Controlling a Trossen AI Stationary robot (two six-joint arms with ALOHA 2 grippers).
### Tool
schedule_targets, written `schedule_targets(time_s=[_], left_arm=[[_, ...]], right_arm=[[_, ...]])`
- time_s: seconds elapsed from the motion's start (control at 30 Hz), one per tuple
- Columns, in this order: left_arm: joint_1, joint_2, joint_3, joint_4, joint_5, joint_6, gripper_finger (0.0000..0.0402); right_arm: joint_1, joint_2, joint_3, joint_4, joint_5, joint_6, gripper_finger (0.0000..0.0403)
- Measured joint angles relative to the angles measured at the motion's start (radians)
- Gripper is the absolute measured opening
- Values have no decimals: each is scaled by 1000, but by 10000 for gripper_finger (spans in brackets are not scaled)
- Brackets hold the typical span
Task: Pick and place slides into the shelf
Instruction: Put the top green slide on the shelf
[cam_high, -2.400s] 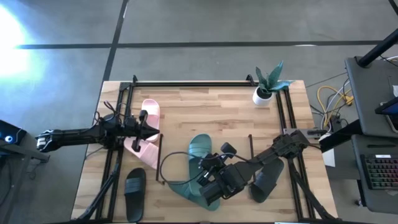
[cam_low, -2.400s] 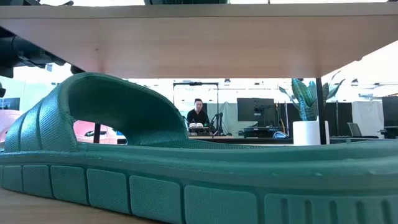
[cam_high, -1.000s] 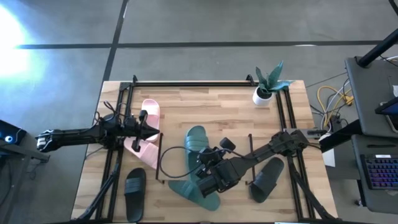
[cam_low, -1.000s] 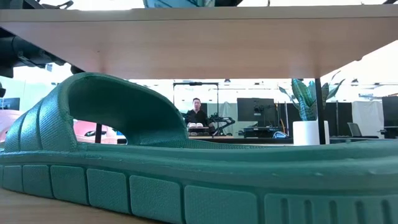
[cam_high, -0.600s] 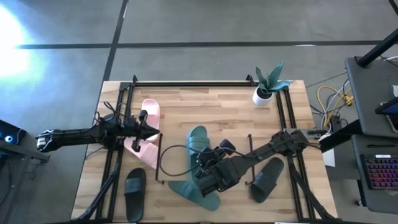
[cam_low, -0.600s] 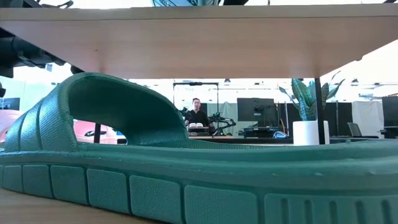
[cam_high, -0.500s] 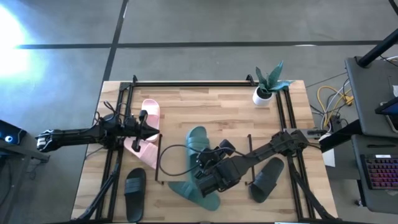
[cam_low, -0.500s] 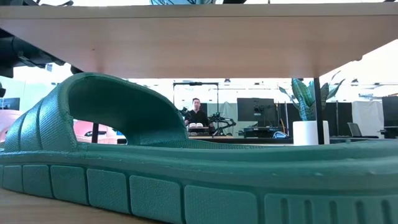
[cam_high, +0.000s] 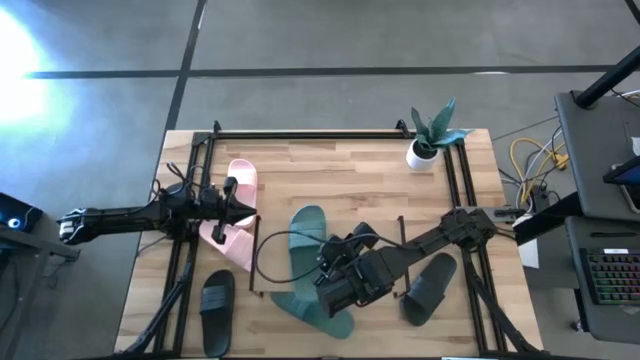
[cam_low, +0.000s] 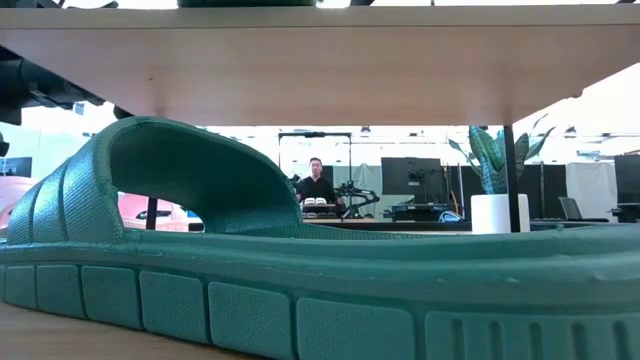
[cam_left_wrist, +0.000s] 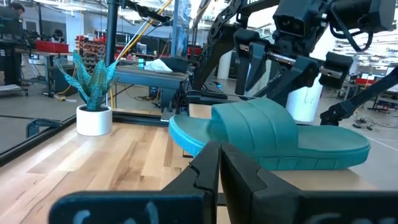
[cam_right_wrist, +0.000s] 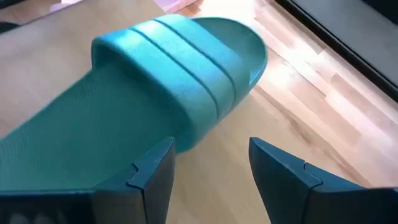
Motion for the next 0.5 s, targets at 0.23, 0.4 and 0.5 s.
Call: schedule_targets(time_s=[0.23, 0.4, 0.5], left_arm=[[0, -1, 0, 0, 0, 0, 0], [0, -1, 0, 0, 0, 0, 0], [0, -1, 0, 0, 0, 0, 0]], right_arm=[[2, -53, 0, 27, -368, 56, 190], [37, -52, -11, 151, -580, 180, 184], [72, -51, -29, 264, -564, 297, 182]])
